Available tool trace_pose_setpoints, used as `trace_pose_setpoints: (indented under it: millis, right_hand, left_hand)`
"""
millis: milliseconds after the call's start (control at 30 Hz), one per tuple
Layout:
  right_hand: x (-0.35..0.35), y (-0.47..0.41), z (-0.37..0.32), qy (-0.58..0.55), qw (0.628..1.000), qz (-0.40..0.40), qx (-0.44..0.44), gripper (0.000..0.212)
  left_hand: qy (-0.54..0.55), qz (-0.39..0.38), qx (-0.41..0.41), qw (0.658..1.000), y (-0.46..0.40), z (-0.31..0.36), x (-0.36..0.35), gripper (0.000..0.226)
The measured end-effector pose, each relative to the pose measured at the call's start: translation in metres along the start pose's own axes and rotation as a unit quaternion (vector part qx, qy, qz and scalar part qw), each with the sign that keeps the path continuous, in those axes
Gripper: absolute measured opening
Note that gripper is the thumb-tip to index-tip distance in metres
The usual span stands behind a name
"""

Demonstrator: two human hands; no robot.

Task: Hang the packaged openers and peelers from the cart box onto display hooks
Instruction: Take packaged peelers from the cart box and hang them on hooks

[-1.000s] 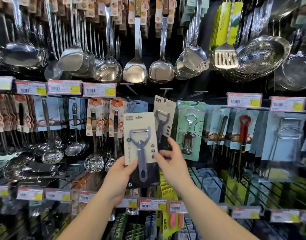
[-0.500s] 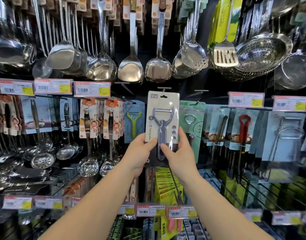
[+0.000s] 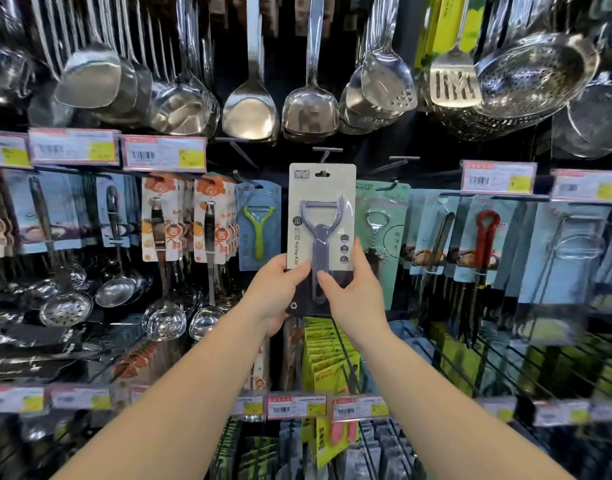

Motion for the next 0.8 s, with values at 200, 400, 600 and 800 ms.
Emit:
trace_pose_setpoints:
  millis: [200, 400, 600, 800]
  right_hand:
    - [-0.002, 0.008, 0.010, -0.027, 0.999, 0.017, -0.002, 0.083]
    - [0.004, -0.013, -0.005, 0.043, 0.999, -0.012, -0.024, 0.079]
    - [0.036, 0.007, 0.024, 0.116, 0.991, 0.048, -0.046, 0.069]
    - [0.118, 0.034, 0.088, 0.147, 0.977, 0.087, -0.124, 0.068]
  left_hand:
    - [0.004, 0.027, -0.028, 0.999, 0.009, -0.005, 0.000, 0.011]
    - [-0.078, 0.105, -0.022, 0.991, 0.001, 0.010, -0.006, 0.044]
    - [-0.304, 0.255, -0.066, 0.915, 0.012, -0.017, -0.004, 0.073]
    - [-0.482, 0.137, -0.180, 0.847, 0.032, -0.048, -0.090, 0.062]
Point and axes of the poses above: each hand's wrist, its own y-axis away from the middle knuckle, its own x-axis out of the back of the hand, z = x × y, the point moved 3 cm from there along -y, towards the middle knuckle, and after that the axes turned 4 degrees about y, right-handed, at the moved point
